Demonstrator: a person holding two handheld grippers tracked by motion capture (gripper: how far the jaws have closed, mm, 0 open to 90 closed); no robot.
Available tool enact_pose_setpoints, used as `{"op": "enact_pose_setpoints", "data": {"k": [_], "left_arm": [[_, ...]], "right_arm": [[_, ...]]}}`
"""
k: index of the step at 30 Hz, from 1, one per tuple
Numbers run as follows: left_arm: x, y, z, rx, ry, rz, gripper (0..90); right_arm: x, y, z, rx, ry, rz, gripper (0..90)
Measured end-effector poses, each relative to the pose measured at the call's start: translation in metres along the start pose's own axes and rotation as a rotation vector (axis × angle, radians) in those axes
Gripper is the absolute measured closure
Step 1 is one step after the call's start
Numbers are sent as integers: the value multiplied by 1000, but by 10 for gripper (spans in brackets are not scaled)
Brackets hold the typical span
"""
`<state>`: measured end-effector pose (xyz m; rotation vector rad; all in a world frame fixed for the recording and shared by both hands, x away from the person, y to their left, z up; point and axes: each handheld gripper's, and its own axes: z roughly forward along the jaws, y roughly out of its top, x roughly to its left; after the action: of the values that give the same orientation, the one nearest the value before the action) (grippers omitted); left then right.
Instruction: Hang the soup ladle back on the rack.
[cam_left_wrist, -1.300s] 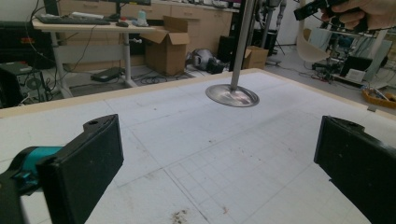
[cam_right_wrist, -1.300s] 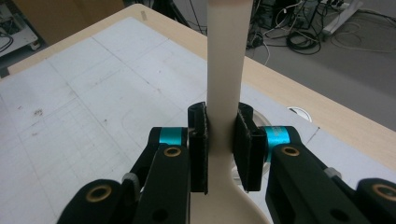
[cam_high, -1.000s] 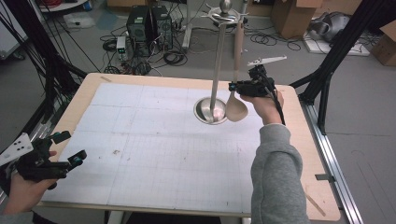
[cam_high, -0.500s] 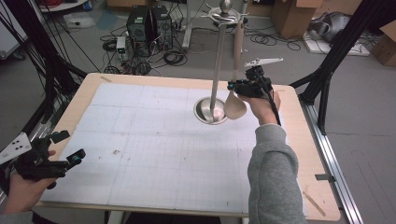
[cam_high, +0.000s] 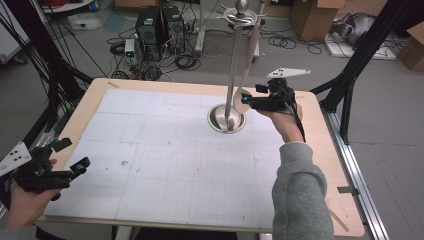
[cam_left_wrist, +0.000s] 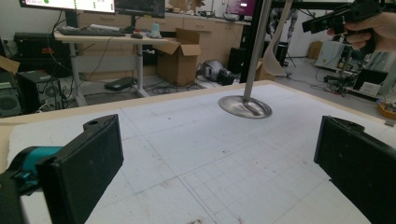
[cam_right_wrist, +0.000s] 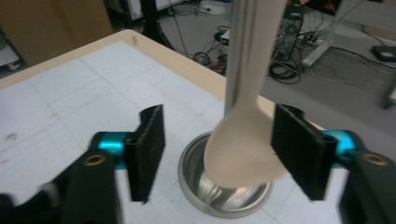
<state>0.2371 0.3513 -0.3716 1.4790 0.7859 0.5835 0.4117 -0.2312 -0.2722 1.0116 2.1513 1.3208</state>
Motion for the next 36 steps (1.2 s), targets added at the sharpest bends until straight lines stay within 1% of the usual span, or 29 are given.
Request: {"op": "enact_pose_setpoints", "data": {"k": [2, 3, 6, 8, 10, 12, 13, 15, 17, 19, 20, 22, 24, 26, 27, 29, 31, 33, 34, 36], "left_arm": [[-1, 0, 1, 1, -3, 0, 18], [-1, 0, 2, 3, -5, 2, 18], [-3, 1, 3, 1, -11, 3, 18], [-3, 2, 4, -1, -16, 2, 18], [-5, 3, 7, 11, -19, 20, 18], [-6, 4, 10, 17, -28, 23, 18], [-6, 4, 11, 15, -32, 23, 18], [-5, 5, 14, 5, -39, 14, 18], [-4, 6, 15, -3, -36, 5, 18], [-3, 6, 17, -9, -39, -11, 18], [-3, 6, 17, -16, -41, -16, 18], [-3, 7, 19, -16, -46, -17, 18], [-4, 7, 20, -15, -50, -18, 18], [-4, 7, 22, -12, -52, -18, 18], [-5, 7, 22, -14, -53, -20, 18], [-6, 7, 24, -13, -56, -18, 18], [-7, 7, 25, -10, -58, -12, 18], [-7, 7, 26, -6, -59, -13, 18], [-7, 6, 27, -4, -59, -13, 18], [-8, 5, 28, 0, -57, -14, 18]], "right_arm": [[2, -4, -3, -10, 14, -7, 217], [3, -5, -4, -19, 19, -6, 163], [5, -11, -9, -34, 27, 7, 83], [7, -15, -11, -33, 18, 19, 0], [8, -20, -14, -25, 41, 40, 0], [9, -24, -17, -34, 27, 18, 0], [10, -26, -19, -43, 25, 21, 0], [11, -31, -23, -69, 33, 25, 0], [11, -37, -27, -84, 50, 22, 0], [14, -43, -33, -116, 32, -8, 0], [15, -47, -37, -136, 35, -13, 0], [16, -54, -44, -168, 39, -17, 0], [17, -62, -52, -191, 54, -13, 0], [17, -70, -59, -193, 42, -3, 0], [17, -74, -62, -194, 47, 5, 0], [17, -83, -68, -202, 39, 8, 0], [17, -92, -74, -212, 47, 17, 0], [18, -101, -78, -223, 67, 18, 0], [18, -105, -80, -227, 79, 18, 0], [19, -112, -82, -231, 87, 19, 0]]}}
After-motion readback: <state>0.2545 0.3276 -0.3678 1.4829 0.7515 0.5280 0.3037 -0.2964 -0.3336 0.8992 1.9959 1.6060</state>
